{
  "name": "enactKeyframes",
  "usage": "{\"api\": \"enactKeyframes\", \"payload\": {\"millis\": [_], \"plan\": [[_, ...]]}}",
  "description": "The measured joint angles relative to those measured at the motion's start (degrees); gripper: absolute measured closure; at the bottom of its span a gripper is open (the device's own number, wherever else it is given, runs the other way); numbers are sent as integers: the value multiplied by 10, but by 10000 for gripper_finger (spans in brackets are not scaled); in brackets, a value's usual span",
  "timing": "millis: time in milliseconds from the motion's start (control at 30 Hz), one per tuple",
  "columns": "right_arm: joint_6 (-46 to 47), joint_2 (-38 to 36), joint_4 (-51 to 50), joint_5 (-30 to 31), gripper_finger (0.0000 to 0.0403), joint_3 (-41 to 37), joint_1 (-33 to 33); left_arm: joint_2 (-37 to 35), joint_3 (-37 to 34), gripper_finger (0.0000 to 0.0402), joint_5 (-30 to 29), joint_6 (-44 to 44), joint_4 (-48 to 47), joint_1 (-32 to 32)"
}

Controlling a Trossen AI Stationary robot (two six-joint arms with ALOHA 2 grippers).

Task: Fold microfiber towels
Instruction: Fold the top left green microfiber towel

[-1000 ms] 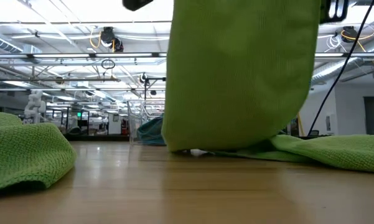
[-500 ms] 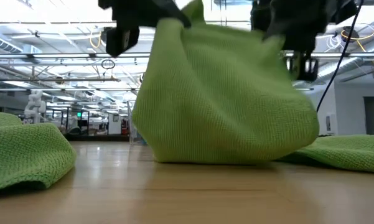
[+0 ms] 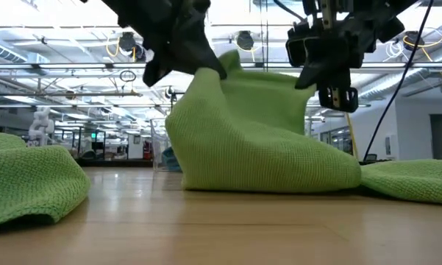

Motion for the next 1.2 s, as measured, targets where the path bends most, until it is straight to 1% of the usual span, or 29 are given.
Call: {"api": "enactKeyframes", "payload": {"millis": [100,133,200,300,467,500,567,633,733,900,1000,1100,1200], "plan": [[-3,1,-2,-3,399,0,-8,6,-1,396,16,1,-9,11],[4,0,0,-14,399,0,-10,7,-1,396,23,0,-4,15],[17,-6,9,-49,399,0,-12,7,0,392,47,-6,7,18],[45,-24,22,-105,399,1,5,-1,1,394,85,-4,30,8],[114,-53,41,-186,399,1,40,-8,2,392,177,-3,102,-25],[132,-56,55,-200,399,1,49,-8,3,390,188,-1,116,-32],[153,-57,85,-213,399,1,61,-9,4,389,184,3,126,-43],[147,-52,89,-202,399,1,65,-9,3,393,157,4,118,-46],[118,-39,56,-150,399,1,60,-9,2,396,116,8,93,-42],[66,-18,18,-83,399,1,27,-9,2,386,56,13,15,-14],[37,-7,16,-62,399,1,6,-9,2,392,52,30,-8,4],[22,2,12,-66,399,1,-9,-2,1,396,52,45,-7,21],[17,6,2,-61,399,1,-13,0,1,388,52,46,-9,29]]}}
